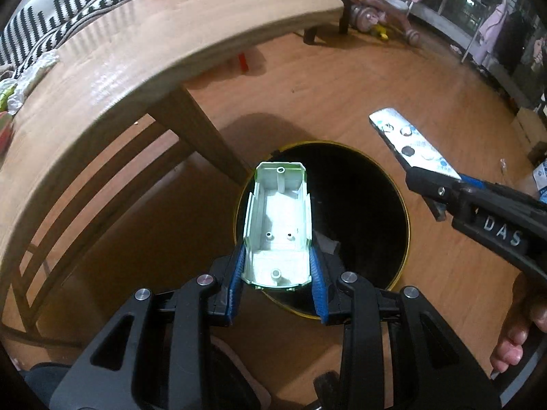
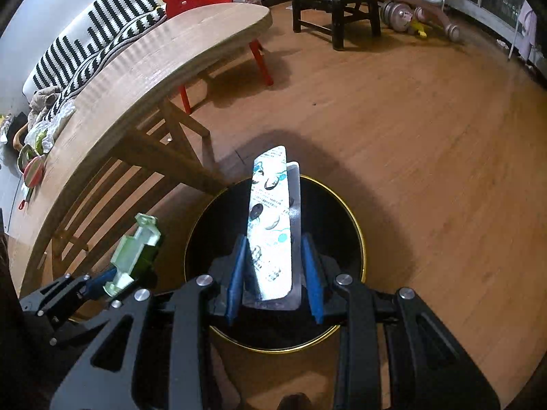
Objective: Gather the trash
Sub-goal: 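Carry tray and blister pack over the bin and open both tools, then grasp the red ribbon with left tool while right grasps the pink toy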
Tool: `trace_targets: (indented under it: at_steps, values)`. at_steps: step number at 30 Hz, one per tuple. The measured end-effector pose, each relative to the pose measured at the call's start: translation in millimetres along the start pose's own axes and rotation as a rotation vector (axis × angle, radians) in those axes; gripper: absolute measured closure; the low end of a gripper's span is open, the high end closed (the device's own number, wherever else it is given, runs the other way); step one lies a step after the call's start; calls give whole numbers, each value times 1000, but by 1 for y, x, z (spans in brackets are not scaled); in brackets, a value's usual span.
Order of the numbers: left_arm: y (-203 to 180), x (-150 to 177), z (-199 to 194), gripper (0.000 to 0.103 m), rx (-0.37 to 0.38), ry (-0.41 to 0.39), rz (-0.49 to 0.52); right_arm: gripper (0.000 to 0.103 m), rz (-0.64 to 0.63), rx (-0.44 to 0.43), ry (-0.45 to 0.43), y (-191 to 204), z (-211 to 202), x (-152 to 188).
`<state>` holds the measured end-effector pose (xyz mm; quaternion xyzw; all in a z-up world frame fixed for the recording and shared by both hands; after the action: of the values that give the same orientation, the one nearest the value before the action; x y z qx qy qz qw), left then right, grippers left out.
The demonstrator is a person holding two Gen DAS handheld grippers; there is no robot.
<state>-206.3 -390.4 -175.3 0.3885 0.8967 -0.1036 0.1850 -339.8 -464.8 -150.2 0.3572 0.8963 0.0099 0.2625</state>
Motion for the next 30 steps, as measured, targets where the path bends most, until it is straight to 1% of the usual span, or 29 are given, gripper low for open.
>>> trace_targets:
  at_steps: [2,3,4,5,6,7,10,11,12,13,14,15,16,17,19,20,21,22,25,26,28,30]
  values:
    - [-3,-1,4,68,12,8,-3,69,14,-11,9,1,1,0]
    - [-4,0,6,61,34,9,-12,67,21,-19,10,0,1,-1]
    - [-4,1,6,29,66,13,-25,47,34,-36,5,-1,0,-3]
    - [-3,1,6,5,89,8,-48,33,51,-36,-3,-2,-4,-5]
    - [-3,0,2,6,93,-8,-55,5,56,-39,-20,-3,-7,-9]
    - [-3,-2,-2,6,93,-19,-49,7,58,-35,-45,-4,-14,-13]
    - [-7,-10,-16,6,97,-38,-4,7,94,-6,-113,-14,-35,-27]
    - [-3,-14,-27,6,88,-55,2,7,96,11,-141,-17,-42,-31]
    - [4,-17,-40,6,76,-83,-5,7,79,45,-198,-18,-55,-40]
    - [19,-24,-59,6,57,-128,-33,7,49,72,-249,-15,-66,-48]
    - [29,-30,-70,6,44,-153,-58,7,20,90,-281,-12,-73,-53]
    - [47,-34,-86,6,28,-188,-97,7,-24,109,-312,-2,-80,-59]
    - [75,-37,-106,6,-1,-232,-150,7,-60,113,-332,9,-85,-65]
    - [94,-37,-117,6,-26,-251,-181,7,-85,102,-343,20,-87,-69]
    - [146,-33,-140,6,-96,-287,-263,7,-134,45,-334,56,-81,-76]
    - [179,-28,-150,6,-135,-298,-318,7,-157,14,-319,74,-75,-79]
    - [208,-23,-157,6,-169,-302,-370,7,-191,-24,-294,100,-66,-81]
    - [246,-14,-164,6,-210,-303,-440,7,-217,-47,-277,121,-57,-83]
    - [316,7,-175,6,-274,-305,-573,7,-317,-112,-231,193,-32,-83]
    - [340,14,-179,6,-297,-301,-613,7,-342,-124,-220,210,-28,-82]
    - [371,26,-181,6,-327,-287,-656,7,-413,-156,-197,257,-15,-79]
    - [392,34,-178,6,-347,-268,-666,7,-464,-174,-185,292,-8,-72]
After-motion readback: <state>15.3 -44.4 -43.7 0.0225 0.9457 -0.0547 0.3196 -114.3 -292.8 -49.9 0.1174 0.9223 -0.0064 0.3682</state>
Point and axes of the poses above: each gripper's, at about its wrist camera, not at the fingertips, and z roughly the way its jaws point, y to its left, x to its underside, the point moved 7 cm from there along z, roughly the way its jaws point
